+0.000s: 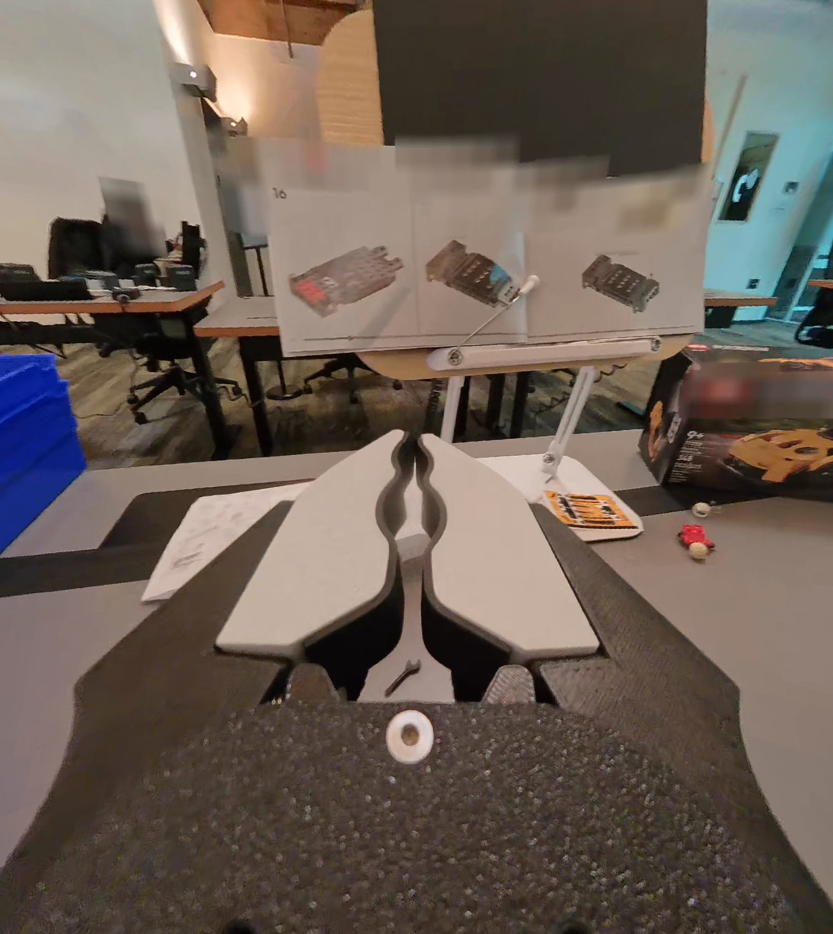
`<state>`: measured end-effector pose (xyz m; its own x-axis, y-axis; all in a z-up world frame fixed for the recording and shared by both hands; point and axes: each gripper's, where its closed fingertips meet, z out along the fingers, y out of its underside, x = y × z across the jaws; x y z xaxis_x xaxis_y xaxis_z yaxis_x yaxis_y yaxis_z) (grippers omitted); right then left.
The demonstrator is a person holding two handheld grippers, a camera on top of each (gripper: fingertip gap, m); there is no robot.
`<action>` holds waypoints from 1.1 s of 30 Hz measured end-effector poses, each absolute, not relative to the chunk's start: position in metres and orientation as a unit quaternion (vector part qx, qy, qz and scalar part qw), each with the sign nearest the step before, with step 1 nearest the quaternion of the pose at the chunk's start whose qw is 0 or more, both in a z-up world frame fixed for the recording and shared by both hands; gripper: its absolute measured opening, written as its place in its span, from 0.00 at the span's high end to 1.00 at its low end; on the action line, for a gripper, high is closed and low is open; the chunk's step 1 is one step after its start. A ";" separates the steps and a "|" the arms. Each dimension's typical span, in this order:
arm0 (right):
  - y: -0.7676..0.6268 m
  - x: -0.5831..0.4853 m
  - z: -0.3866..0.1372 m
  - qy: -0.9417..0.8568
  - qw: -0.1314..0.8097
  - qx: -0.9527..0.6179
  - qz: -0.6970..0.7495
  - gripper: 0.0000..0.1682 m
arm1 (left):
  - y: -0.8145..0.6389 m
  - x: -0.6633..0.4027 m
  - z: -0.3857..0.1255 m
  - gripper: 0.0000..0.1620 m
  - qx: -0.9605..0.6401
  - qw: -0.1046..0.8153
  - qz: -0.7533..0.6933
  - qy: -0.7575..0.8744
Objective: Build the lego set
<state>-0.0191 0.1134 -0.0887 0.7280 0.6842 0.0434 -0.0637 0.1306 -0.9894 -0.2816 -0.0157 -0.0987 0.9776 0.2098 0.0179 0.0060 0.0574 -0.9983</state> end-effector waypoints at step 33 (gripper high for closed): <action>0.118 -0.052 -0.139 -0.331 0.674 -0.624 0.216 1.00 | 0.092 -0.371 0.001 1.00 -0.629 0.757 0.158 -0.079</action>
<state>-0.0520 0.1176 -0.1389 0.6874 0.7043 0.1772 0.1225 0.1280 -0.9842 -0.3707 0.0917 0.0005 0.9373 0.3393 -0.0797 -0.1401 0.1575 -0.9775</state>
